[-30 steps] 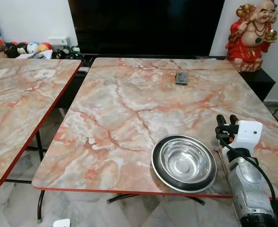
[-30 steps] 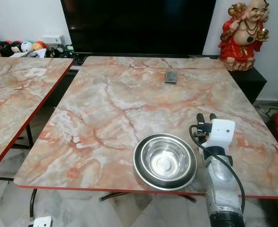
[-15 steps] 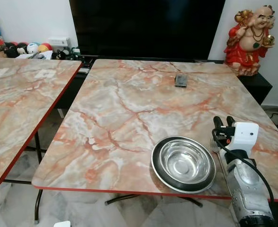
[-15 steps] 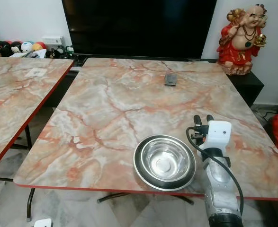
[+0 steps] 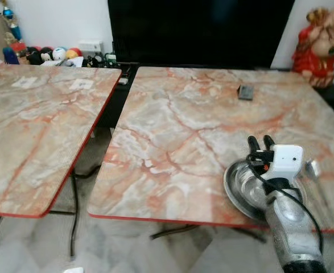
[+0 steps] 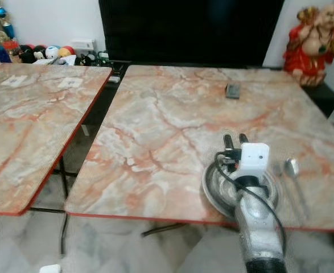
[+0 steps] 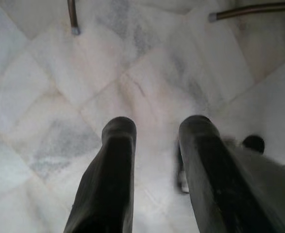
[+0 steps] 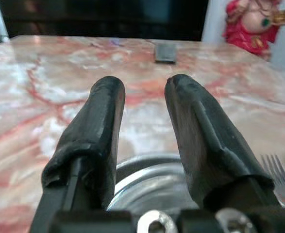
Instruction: Setting the table
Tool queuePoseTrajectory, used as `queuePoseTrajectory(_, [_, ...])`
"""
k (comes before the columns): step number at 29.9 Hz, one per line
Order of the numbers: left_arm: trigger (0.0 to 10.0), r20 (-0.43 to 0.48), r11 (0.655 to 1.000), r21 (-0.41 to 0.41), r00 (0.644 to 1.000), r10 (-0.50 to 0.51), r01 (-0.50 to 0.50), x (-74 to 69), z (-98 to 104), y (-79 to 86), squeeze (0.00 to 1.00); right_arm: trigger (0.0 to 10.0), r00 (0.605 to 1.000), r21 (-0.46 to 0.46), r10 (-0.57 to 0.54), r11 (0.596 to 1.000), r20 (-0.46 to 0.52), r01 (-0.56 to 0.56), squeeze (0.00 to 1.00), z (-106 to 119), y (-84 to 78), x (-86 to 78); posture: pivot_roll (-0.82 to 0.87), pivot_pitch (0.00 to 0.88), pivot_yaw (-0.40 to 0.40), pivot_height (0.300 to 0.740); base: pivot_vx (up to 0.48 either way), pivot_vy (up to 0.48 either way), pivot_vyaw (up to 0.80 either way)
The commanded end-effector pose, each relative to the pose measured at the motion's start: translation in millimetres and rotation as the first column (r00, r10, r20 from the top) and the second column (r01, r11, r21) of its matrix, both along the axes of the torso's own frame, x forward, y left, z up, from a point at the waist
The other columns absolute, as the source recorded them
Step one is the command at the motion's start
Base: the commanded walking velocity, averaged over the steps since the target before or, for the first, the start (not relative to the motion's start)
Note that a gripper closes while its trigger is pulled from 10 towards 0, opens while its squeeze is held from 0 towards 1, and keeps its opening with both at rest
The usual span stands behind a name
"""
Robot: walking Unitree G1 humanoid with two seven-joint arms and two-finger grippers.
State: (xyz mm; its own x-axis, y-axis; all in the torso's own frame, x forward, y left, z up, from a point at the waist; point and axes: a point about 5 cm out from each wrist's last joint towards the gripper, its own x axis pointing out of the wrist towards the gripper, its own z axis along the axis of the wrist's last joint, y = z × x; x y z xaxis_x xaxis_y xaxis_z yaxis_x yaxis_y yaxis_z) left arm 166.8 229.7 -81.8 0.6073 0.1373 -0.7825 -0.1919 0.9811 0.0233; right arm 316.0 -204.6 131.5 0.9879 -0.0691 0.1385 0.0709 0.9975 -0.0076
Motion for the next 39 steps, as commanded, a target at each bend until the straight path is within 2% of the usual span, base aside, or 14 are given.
queuePoseTrajectory(1, [10.0, -0.017, 1.0, 0.014, 1.0, -0.007, 0.007, -3.1, -0.4, 4.9, 0.0, 10.0, 0.999, -0.011, 0.017, 1.0, 0.032, -0.017, 0.0, 9.5, 5.5, 3.0, -0.04, 0.065, -0.015, 0.74, 0.0, 0.48, 0.0])
queuePoseTrajectory(13, [10.0, -0.017, 1.0, 0.011, 1.0, -0.006, 0.006, -3.1, -0.4, 4.9, 0.0, 10.0, 0.998, -0.014, 0.056, 0.998, 0.03, -0.056, 0.0, 8.8, 19.0, 2.4, -0.03, 0.078, -0.019, 0.74, 0.0, 0.48, 0.0])
queuePoseTrajectory(33, [10.0, -0.018, 1.0, 0.012, 1.0, -0.012, 0.012, -3.1, 0.0, 6.5, 0.0, 10.0, 0.996, -0.017, 0.08, 0.997, 0.029, -0.08, 0.0, 7.9, 26.6, 0.8, -0.02, 0.084, -0.015, 0.74, 0.0, 0.48, 0.0])
queuePoseTrajectory(39, [10.0, -0.013, 1.0, 0.016, 1.0, -0.021, 0.021, -2.9, 0.3, 6.3, 0.0, 10.0, 0.998, 0.003, 0.067, 0.998, 0.019, -0.067, 0.0, 2.9, 28.0, -5.1, -0.02, 0.079, -0.014, 0.74, 0.0, 0.135, 0.0])
